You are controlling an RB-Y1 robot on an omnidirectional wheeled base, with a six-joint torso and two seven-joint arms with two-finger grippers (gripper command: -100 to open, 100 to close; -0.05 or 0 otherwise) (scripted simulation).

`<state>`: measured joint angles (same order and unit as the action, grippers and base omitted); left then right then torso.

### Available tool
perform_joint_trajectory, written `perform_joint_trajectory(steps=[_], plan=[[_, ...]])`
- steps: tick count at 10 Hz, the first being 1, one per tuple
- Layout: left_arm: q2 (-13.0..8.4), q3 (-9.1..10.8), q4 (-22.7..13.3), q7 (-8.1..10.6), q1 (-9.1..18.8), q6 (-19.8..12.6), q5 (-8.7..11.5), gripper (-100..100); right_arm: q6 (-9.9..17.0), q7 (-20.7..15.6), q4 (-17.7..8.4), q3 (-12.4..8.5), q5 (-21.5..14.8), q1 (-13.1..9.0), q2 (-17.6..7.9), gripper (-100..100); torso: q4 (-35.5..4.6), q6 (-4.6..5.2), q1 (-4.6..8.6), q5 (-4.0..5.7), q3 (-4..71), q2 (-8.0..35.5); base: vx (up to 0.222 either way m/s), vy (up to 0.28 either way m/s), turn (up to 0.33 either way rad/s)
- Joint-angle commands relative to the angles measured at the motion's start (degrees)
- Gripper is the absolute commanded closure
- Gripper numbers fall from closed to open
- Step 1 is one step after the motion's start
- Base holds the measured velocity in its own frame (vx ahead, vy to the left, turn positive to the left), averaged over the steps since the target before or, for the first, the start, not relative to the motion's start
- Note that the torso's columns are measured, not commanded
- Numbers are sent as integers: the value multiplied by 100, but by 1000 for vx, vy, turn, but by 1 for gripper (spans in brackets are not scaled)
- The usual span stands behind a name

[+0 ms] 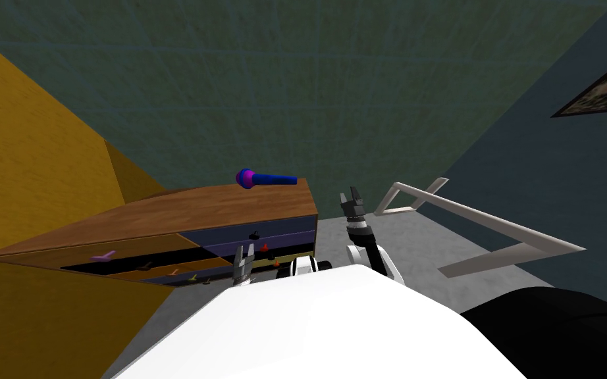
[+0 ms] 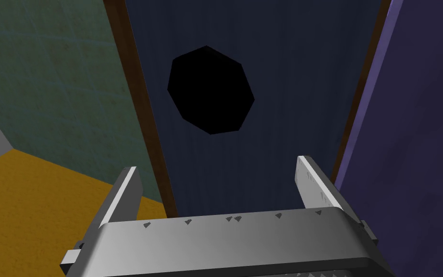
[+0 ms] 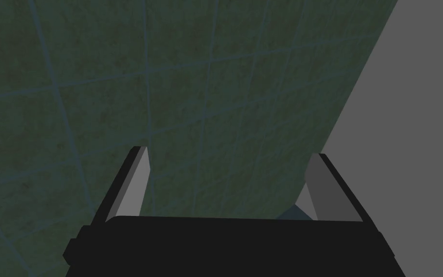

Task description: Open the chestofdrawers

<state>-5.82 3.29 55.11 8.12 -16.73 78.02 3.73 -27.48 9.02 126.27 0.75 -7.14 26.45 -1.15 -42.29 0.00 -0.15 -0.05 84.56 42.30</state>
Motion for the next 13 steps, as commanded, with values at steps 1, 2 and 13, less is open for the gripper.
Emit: perform_joint_trajectory(steps=[1,2,13], plan=[[72,3,-202,-2,28,140,-5,-100,0,0,0,0,0,0,0,0,0,0,6,2,0,0,2,-17,-4],[114,3,-268,-2,37,189,-7,-100,0,0,0,0,0,0,0,0,1,0,21,5,1,-2,17,-45,48],[-59,89,128,73,309,-466,56,-100,0,0,0,0,0,0,0,0,1,0,15,5,2,-3,-10,-24,4]])
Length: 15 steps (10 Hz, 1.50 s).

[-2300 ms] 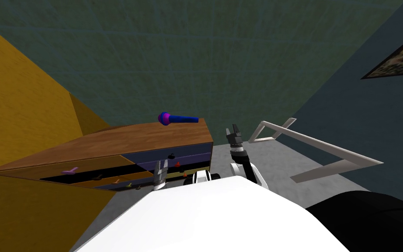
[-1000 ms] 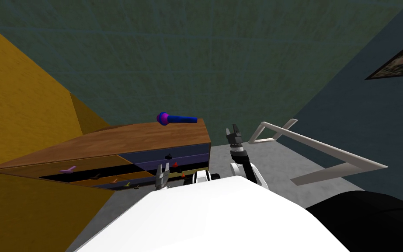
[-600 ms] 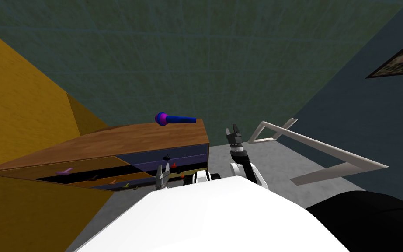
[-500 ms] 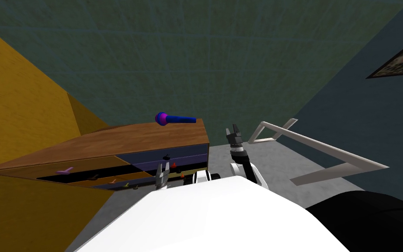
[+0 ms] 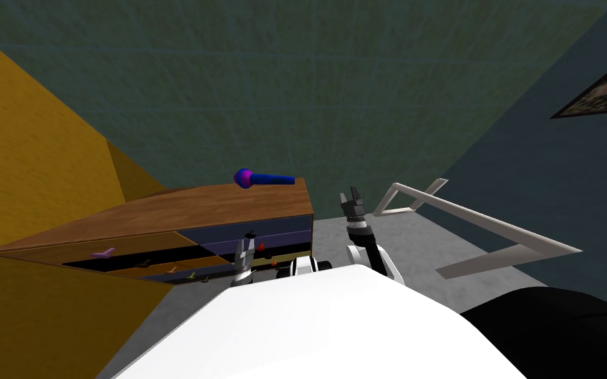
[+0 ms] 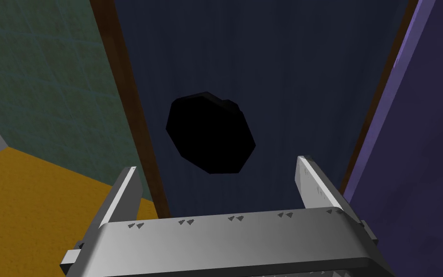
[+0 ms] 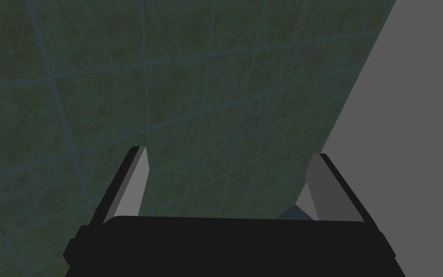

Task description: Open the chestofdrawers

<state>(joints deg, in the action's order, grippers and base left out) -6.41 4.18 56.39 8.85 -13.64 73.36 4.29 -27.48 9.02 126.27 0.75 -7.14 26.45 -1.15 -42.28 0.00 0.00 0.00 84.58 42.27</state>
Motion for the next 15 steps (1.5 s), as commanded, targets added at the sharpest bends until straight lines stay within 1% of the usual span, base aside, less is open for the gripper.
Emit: perform_joint_trajectory(steps=[1,4,5,6,7,8,15], plan=[[51,-24,-140,-23,-60,187,-18,100,0,0,0,0,0,0,0,0,1,0,-3,-1,1,-2,13,15,-17],[113,-55,-268,-50,-166,421,-41,100,0,0,0,0,0,1,-1,0,-6,1,7,6,-2,6,24,23,-10],[154,-76,-353,-68,-236,578,-56,100,0,0,0,0,0,0,0,0,-3,0,7,3,-4,7,22,24,-12],[174,-86,-396,-76,-271,656,-63,100,0,0,0,0,0,0,0,0,-2,0,1,1,-3,5,20,20,-10],[154,-75,-399,-62,-232,604,-55,100,0,0,0,0,0,0,0,0,-1,0,0,0,-2,2,7,7,-1],[-3,-69,-337,-49,-153,500,-47,-100,0,0,0,0,0,0,0,0,-1,0,3,1,-2,4,-22,-20,4],[16,-42,-39,21,205,-169,-10,-100,0,0,0,0,0,0,0,0,1,0,-1,0,1,-2,-37,-35,3]])
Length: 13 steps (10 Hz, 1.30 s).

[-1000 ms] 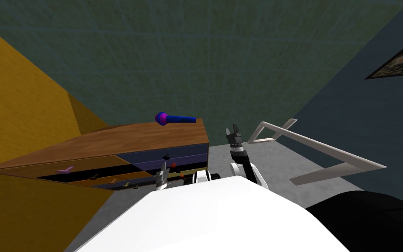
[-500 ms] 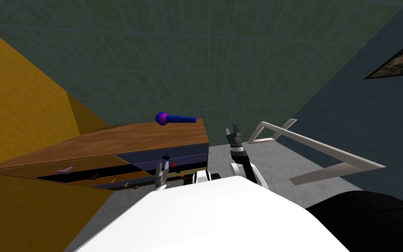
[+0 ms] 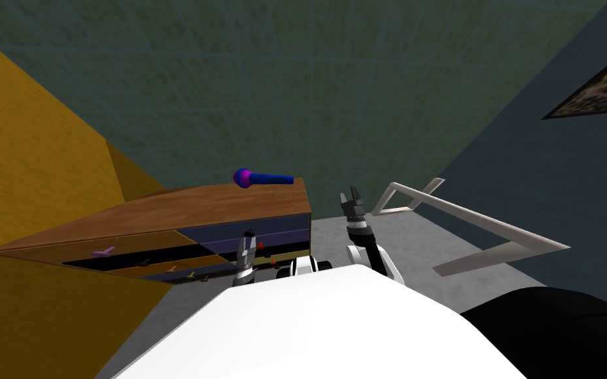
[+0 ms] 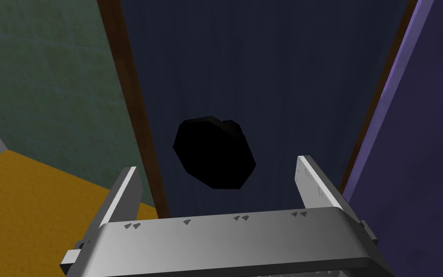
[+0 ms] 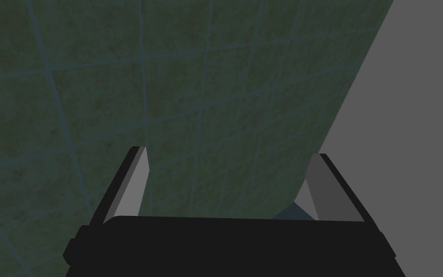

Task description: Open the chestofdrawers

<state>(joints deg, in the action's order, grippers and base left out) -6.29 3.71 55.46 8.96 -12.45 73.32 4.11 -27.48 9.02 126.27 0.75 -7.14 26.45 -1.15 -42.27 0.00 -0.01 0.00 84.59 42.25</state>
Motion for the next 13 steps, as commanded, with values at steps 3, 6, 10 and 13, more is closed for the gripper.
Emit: perform_joint_trajectory(steps=[3,6,10,13], plan=[[-52,35,136,23,204,-361,25,-100,0,0,0,0,0,0,0,0,0,0,-3,-1,0,0,-15,-16,8],[-128,79,264,47,392,-677,54,-100,0,0,0,0,0,0,0,0,-1,0,1,0,-3,4,-20,-16,12],[-37,27,110,18,167,-298,19,100,0,0,0,-1,0,1,-1,0,-14,-5,1,14,2,5,12,7,-12],[-92,28,139,75,201,-355,24,100,0,0,0,0,0,0,0,0,0,-4,-6,0,-2,4,-34,5,6]])
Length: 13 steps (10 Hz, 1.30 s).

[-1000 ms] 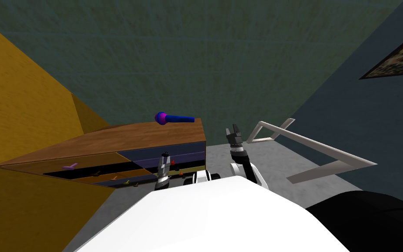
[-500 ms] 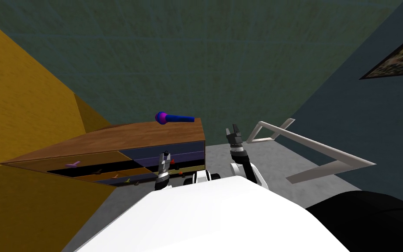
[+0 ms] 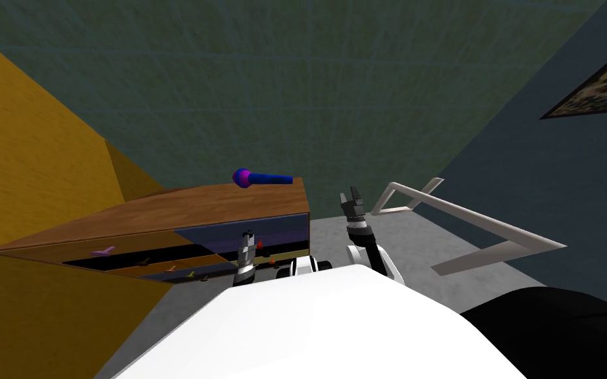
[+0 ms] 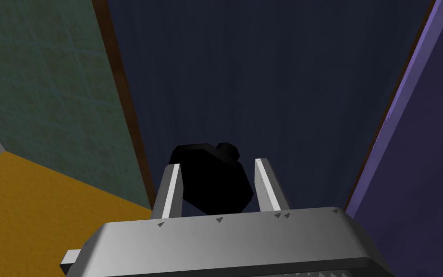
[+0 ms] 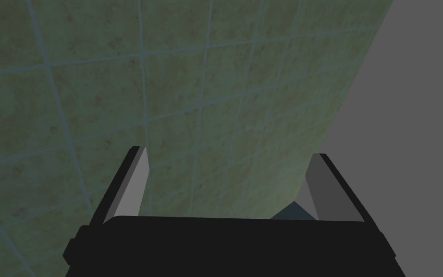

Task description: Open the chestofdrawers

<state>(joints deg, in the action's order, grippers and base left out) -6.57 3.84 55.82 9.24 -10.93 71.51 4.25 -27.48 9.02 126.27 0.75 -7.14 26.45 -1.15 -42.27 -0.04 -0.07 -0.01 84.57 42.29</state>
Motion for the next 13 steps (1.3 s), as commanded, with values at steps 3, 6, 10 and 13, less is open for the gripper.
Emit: perform_joint_trajectory(steps=[3,6,10,13], plan=[[-171,37,273,126,130,-465,28,100,0,0,0,1,0,-3,1,0,-19,-6,13,13,-16,34,-196,-45,42],[-125,58,300,184,155,-608,-103,100,0,0,-1,0,0,-1,0,0,-29,-2,19,28,5,3,-165,-7,37],[11,161,251,266,386,-635,-383,100,0,0,0,0,0,-2,0,0,-34,-4,24,28,-13,35,-195,6,79],[-195,192,-246,166,641,-551,-23,100,0,0,0,1,0,-2,0,0,-15,12,28,17,3,3,-122,-5,-126]])
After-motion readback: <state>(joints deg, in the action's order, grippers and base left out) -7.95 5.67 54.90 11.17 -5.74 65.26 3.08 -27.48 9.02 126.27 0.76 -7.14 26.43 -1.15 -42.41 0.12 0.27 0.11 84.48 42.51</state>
